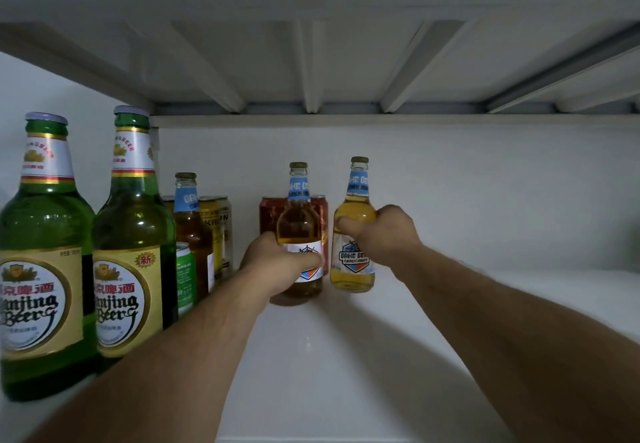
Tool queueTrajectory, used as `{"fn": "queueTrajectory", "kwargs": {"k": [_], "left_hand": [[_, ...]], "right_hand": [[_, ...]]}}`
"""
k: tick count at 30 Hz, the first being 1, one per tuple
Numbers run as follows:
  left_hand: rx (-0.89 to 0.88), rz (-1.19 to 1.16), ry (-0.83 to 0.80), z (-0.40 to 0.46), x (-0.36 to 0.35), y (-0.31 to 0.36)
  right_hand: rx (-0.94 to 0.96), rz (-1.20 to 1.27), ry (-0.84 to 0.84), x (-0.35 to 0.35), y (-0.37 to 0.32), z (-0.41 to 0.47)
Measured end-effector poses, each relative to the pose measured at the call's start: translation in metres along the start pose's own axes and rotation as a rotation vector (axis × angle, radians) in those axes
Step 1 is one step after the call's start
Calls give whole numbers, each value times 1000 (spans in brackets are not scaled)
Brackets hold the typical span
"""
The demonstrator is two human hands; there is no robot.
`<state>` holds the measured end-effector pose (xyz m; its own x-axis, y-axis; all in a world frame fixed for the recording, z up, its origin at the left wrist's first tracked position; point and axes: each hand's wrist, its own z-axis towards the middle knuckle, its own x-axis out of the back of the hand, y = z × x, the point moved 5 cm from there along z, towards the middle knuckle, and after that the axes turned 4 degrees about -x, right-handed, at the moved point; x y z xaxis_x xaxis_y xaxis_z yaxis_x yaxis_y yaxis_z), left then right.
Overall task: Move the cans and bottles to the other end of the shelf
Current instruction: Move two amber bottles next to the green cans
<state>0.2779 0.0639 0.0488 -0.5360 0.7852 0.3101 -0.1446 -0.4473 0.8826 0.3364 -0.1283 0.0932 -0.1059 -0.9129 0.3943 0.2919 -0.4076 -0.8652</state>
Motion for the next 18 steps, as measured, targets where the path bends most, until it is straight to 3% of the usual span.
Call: {"fn": "queueTrajectory", "kwargs": {"k": [18], "left_hand": [[-201,-25,-297,-79,-92,80]], "right_hand": [[-72,-37,315,182,35,-82]]}}
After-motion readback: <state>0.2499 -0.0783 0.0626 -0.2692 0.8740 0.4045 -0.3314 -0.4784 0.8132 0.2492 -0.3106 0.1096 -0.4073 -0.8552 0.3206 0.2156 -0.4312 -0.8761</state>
